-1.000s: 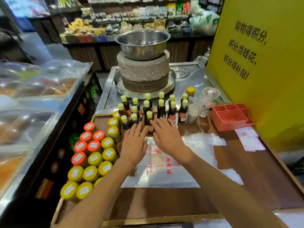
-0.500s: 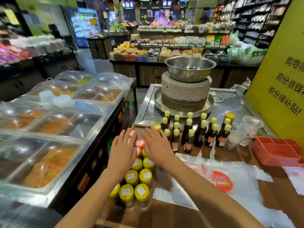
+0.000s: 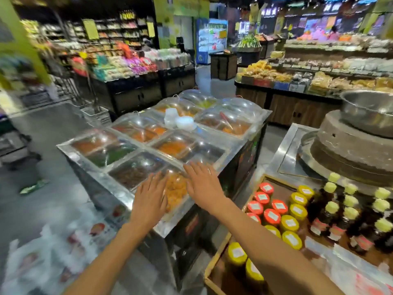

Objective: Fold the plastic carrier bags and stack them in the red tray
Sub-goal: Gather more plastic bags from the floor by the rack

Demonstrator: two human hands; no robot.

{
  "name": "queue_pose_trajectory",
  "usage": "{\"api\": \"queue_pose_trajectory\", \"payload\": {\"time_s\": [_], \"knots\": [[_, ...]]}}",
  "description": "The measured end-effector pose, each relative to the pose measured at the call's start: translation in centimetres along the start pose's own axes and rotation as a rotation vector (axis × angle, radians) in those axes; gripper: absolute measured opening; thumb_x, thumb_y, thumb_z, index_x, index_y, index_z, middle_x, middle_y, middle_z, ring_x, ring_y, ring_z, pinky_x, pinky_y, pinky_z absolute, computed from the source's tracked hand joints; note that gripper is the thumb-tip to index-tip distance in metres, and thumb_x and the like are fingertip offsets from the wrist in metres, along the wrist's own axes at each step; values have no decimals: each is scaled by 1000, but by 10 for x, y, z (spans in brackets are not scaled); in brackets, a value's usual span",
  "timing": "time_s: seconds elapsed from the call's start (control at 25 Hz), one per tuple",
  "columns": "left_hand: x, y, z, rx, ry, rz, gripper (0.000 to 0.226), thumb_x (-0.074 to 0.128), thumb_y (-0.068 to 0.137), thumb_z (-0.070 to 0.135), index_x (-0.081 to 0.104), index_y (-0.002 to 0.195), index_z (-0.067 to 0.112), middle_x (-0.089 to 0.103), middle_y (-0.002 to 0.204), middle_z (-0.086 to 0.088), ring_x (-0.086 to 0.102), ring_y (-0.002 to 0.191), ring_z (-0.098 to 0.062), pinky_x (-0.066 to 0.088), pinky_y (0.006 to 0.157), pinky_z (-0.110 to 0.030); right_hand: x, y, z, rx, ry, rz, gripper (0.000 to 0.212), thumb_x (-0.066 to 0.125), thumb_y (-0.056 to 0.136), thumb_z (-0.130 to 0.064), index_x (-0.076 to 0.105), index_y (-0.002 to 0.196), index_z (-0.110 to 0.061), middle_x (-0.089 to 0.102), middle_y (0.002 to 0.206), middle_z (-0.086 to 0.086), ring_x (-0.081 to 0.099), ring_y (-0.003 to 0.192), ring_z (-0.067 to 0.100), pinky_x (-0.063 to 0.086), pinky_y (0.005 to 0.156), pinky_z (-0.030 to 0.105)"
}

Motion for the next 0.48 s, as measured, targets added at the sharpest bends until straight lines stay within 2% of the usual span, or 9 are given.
{"api": "queue_pose_trajectory", "payload": {"time_s": [0.08, 0.24, 0.36, 0.48], "knots": [[-10, -14, -49, -95, 21, 14, 61, 66, 86, 23, 51, 144, 15, 49, 148, -13, 48, 136, -35, 43, 104, -52, 12, 27, -44, -86, 45, 11, 54, 51, 96, -29, 47, 147, -13, 52, 146, 11, 46, 137, 32, 34, 114, 51], [-26, -48, -133, -258, 88, -11, 59, 55, 86, 29, 50, 143, 14, 50, 147, -15, 49, 134, -37, 44, 104, -53, 48, 70, -131, -261, 138, -36, 57, 43, 101, -30, 33, 156, -18, 38, 159, 5, 30, 148, 26, 13, 123, 45], [-40, -84, -192, -408, 158, 1, 57, 56, 88, 28, 50, 143, 15, 50, 147, -15, 49, 134, -38, 43, 104, -53, 77, 100, -200, -394, 199, -88, 58, 42, 101, -30, 30, 157, -21, 33, 161, 2, 26, 150, 24, 14, 123, 45], [-56, -115, -243, -543, 232, 1, 60, 66, 89, 23, 47, 146, 14, 47, 150, -15, 47, 135, -38, 42, 107, -54, 102, 120, -260, -509, 252, -128, 57, 44, 100, -28, 34, 155, -18, 36, 159, 5, 29, 149, 27, 18, 122, 48]]}}
Point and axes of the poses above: each hand's wrist, its own y-axis towards the middle knuckle, its own x-axis out of the palm, z = x × y, the point moved 9 cm from there along y, towards the middle knuckle
